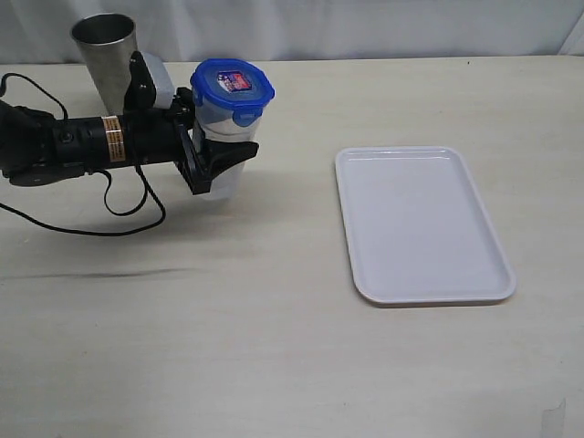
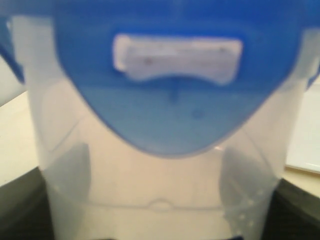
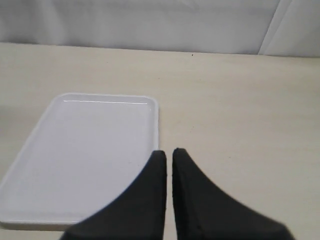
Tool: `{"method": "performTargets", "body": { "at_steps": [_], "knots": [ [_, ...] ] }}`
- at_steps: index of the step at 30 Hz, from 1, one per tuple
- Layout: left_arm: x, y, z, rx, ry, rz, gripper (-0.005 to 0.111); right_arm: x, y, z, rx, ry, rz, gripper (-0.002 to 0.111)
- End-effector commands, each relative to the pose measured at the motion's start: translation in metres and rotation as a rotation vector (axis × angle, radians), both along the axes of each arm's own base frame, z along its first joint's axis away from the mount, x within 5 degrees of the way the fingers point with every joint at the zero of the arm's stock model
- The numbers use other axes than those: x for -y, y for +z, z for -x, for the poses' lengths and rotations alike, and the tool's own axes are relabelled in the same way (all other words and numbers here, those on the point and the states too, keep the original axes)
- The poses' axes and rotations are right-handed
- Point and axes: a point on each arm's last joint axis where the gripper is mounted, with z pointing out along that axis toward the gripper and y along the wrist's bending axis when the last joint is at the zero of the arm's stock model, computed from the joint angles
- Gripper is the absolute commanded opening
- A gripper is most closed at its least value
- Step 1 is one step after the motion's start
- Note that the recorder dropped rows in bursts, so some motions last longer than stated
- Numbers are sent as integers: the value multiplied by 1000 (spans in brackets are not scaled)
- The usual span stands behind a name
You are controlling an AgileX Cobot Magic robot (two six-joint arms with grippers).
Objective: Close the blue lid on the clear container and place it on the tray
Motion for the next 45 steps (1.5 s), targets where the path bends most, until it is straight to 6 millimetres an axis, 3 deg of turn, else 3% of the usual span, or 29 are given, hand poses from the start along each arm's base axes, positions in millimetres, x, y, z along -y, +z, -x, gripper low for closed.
{"method": "performTargets", "body": {
  "at_steps": [1, 14, 22, 25, 32, 36, 40, 45],
  "knots": [
    [2, 10, -1, 22, 1, 44, 0, -1, 0, 0, 18, -20, -123, 4],
    [2, 11, -1, 34, -5, 57, 0, -1, 0, 0, 16, -18, -120, 4],
    [11, 28, -9, 189, 65, 158, 0, -1, 0, 0, 16, -18, -120, 4],
    [36, 31, -15, 214, 49, 55, 0, -1, 0, 0, 16, -18, -120, 4],
    [98, 33, -22, 411, 11, -375, 0, -1, 0, 0, 16, -18, -120, 4],
    [131, 37, -13, 515, -38, -568, 0, -1, 0, 0, 16, -18, -120, 4],
    [164, 39, 2, 650, -112, -882, 0, -1, 0, 0, 16, -18, -120, 4],
    [187, 46, 18, 790, -207, -1068, 0, -1, 0, 0, 16, -18, -120, 4]
  ]
}}
